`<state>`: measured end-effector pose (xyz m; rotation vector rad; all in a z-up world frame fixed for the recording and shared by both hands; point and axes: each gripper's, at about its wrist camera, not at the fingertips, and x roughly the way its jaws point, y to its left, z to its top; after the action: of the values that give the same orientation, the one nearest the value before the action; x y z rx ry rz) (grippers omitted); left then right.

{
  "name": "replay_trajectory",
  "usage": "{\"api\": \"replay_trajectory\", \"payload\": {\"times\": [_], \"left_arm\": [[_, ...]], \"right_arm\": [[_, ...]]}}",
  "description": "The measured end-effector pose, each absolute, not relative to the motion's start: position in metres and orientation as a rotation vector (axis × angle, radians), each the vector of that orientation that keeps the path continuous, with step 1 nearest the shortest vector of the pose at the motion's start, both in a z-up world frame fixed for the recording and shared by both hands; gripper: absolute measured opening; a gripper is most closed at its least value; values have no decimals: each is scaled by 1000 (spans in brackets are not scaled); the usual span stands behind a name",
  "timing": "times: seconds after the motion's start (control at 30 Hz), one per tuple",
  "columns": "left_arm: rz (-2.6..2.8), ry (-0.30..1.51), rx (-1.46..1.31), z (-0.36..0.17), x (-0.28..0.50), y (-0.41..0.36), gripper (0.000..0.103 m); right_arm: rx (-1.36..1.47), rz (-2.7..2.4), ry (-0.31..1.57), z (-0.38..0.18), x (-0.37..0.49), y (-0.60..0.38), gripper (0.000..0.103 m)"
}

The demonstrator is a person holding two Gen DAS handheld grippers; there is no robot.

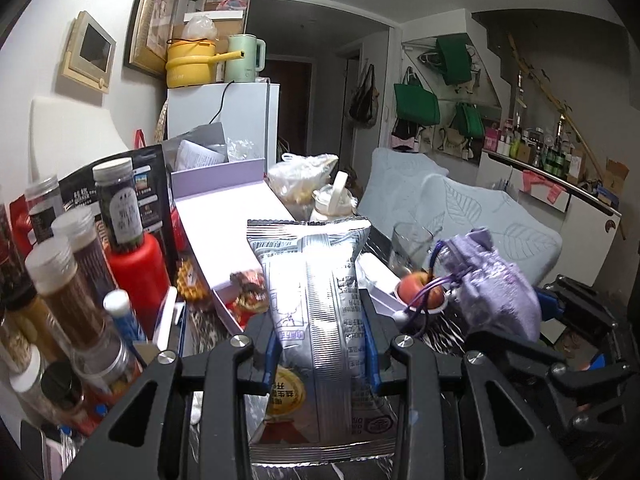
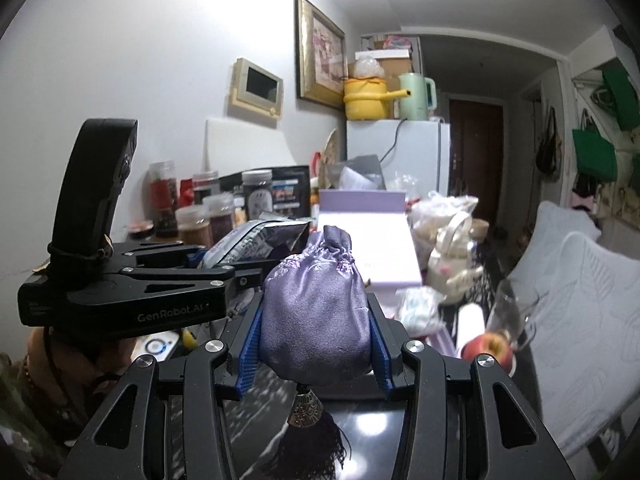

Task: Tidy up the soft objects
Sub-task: 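Carry the silver packet and purple pouch over the lavender box with both grippers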

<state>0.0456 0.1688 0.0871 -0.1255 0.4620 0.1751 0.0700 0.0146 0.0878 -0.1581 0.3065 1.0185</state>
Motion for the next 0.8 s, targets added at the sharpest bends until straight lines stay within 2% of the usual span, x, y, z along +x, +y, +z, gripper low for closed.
{"api": "replay_trajectory", "payload": {"times": [0.8], "left_arm": [[226,419,-119,102,155,228,33]], "right_arm": [[-143,984,233,121,178,74,46]]}}
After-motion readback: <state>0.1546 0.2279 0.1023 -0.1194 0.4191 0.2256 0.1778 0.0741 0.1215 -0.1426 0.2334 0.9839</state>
